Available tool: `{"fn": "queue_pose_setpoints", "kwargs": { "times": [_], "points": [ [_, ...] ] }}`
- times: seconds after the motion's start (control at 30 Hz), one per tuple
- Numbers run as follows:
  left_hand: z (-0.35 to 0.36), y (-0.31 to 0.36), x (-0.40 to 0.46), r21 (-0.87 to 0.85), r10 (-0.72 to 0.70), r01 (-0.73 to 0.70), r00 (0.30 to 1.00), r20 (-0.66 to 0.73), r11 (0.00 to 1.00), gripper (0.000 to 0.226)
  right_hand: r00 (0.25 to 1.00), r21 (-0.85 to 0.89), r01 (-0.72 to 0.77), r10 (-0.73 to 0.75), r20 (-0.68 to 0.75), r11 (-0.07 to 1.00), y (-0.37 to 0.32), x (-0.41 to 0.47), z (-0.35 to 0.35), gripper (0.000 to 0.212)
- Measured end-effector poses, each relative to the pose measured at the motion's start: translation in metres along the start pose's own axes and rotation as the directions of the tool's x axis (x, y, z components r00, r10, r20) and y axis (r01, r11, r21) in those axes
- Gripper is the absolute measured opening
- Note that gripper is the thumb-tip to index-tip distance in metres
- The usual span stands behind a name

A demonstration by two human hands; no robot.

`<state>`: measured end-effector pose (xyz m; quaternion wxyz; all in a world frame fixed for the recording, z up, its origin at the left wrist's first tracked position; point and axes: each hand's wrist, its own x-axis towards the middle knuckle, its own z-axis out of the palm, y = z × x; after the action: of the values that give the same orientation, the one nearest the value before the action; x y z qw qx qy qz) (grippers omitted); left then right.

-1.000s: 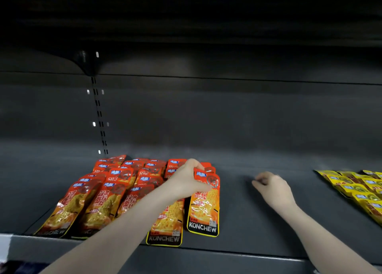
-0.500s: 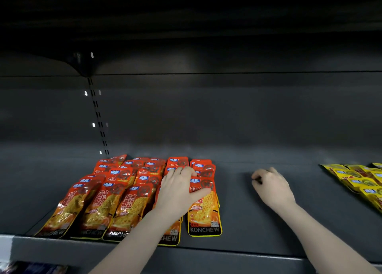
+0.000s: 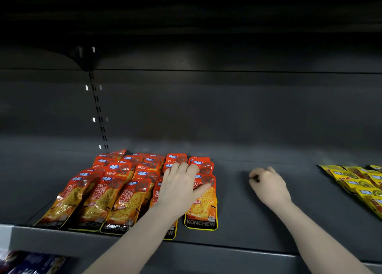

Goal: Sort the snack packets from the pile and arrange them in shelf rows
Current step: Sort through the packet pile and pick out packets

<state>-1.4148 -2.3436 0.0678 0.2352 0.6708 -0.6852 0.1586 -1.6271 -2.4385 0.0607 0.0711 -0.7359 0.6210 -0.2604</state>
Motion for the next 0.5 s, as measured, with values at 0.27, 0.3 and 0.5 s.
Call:
{"fn": "queue_pose_setpoints", "kwargs": {
  "times": [0.27, 0.3, 0.5],
  "points": [
    [0.002, 0.004, -0.003, 0.084, 0.024, -0.012, 0.989, -0.145, 0.996, 0.046, 1.0, -0.023, 0.01, -0.01, -0.017, 1.0, -0.002, -0.002, 0.001, 0.022],
    [0.001, 0.004, -0.004, 0.087, 0.015, -0.002, 0.989, -0.149, 0.996, 0.046, 1.0, -0.033, 0.014, -0.015, -0.019, 0.999, -0.002, -0.003, 0.001, 0.023],
    [-0.007, 0.0, -0.002, 0.184, -0.071, 0.081, 0.996, -0.062, 0.98, 0.049, 0.995, -0.22, 0.095, -0.091, 0.026, 0.971, -0.006, -0.005, -0.007, 0.026]
  ]
}}
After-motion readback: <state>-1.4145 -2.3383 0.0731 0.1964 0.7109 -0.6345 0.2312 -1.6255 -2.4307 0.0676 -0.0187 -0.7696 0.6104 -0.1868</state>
